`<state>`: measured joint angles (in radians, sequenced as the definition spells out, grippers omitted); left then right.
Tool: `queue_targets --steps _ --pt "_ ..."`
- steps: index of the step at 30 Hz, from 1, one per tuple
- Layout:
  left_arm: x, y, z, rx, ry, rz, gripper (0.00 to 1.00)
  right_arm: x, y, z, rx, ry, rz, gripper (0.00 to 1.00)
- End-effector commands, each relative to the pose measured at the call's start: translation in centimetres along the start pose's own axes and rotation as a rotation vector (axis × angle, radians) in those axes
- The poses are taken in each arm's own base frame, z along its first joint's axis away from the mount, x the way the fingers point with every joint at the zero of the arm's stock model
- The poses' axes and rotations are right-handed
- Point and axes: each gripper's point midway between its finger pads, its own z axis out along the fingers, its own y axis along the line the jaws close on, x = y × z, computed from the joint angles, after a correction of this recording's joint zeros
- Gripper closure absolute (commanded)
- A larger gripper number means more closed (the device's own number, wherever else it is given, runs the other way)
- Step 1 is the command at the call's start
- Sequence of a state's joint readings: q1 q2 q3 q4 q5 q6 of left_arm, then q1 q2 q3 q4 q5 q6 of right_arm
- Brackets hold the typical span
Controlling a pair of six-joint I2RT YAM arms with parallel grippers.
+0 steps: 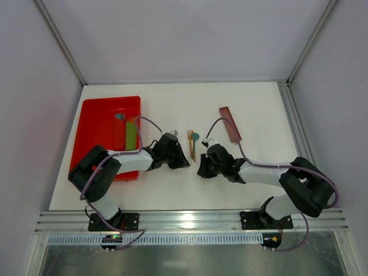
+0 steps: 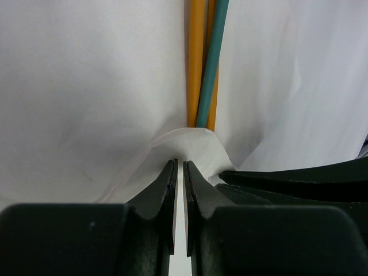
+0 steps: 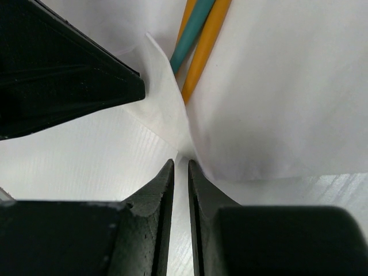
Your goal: Place the utensils on the paper napkin and roll it up
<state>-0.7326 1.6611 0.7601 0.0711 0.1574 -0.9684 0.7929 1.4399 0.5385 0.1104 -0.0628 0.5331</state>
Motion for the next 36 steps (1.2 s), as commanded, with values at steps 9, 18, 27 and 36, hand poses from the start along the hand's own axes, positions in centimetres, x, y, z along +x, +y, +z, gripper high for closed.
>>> queue_targets --steps 9,18,27,36 --pt "-0.4 -0.7 -0.3 0.027 -0.019 0.008 0.87 -3.1 1.0 -1.9 0.017 -0.073 0.000 0.83" --pt "-0.5 -0.9 -0.4 0.028 -0.018 0.010 0.87 -2.1 -1.4 -0.4 0.114 -0.038 0.014 0.85" --pt "-0.5 -1.0 -0.5 0.019 -0.008 0.011 0.85 -2.6 -1.6 -1.7 0.151 -0.035 0.033 0.86" --pt "-0.5 -0.8 -0.3 0.003 0.001 0.015 0.85 -4.3 -3.0 -3.8 0.231 -0.092 0.311 0.44"
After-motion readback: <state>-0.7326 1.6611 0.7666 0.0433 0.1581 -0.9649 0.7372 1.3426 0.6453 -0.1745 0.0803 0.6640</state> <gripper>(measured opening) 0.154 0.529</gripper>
